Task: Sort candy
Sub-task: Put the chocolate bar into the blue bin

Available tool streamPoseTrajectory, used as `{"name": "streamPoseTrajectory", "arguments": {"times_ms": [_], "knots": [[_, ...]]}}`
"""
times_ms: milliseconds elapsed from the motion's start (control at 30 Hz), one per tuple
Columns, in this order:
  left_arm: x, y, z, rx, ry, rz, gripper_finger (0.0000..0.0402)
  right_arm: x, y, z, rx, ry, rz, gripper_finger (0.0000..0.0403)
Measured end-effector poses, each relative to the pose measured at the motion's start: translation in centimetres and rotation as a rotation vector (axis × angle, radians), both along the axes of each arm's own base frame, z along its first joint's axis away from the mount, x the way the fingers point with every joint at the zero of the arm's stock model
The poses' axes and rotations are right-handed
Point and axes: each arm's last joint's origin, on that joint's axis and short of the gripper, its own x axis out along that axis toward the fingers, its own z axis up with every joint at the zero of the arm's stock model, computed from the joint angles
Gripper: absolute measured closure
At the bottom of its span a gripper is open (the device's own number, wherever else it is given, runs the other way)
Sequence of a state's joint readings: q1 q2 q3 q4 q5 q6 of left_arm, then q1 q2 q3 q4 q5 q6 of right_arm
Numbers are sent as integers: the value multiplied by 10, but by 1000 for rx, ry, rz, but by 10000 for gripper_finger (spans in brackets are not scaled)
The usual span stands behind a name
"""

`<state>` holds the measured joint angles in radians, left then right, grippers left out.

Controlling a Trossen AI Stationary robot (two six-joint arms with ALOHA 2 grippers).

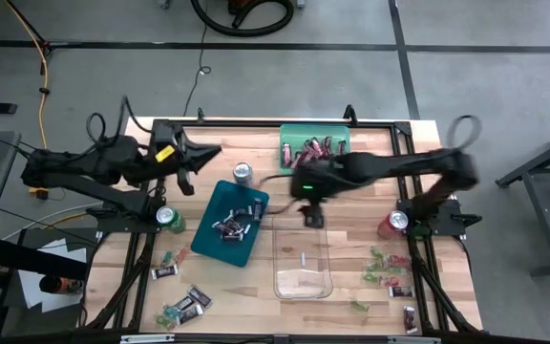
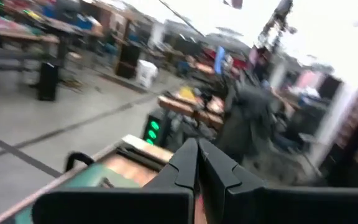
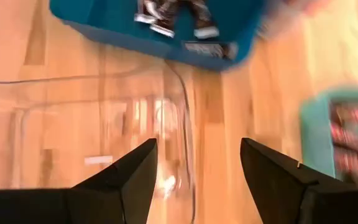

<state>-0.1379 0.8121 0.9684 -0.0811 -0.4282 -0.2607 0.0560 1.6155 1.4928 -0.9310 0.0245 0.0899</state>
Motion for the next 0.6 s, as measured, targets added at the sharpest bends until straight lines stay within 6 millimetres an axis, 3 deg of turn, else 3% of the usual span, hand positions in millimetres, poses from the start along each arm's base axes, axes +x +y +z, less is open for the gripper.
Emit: {"name": "streamPoseTrajectory", "arguments": {"times_ms": [133,267,433,600], "knots": [[7,-3,-4,7,30,-56,401,-58,12,4,74,-138,-165,179],[15,-4,-9,11,61,-58,402,-99,22,7,153,-332,-295,179],[27,-5,-16,16,106,-60,402,-128,26,6,199,-535,-379,179],[37,-10,-23,-87,124,-192,401,-139,24,4,202,-574,-430,179]]}}
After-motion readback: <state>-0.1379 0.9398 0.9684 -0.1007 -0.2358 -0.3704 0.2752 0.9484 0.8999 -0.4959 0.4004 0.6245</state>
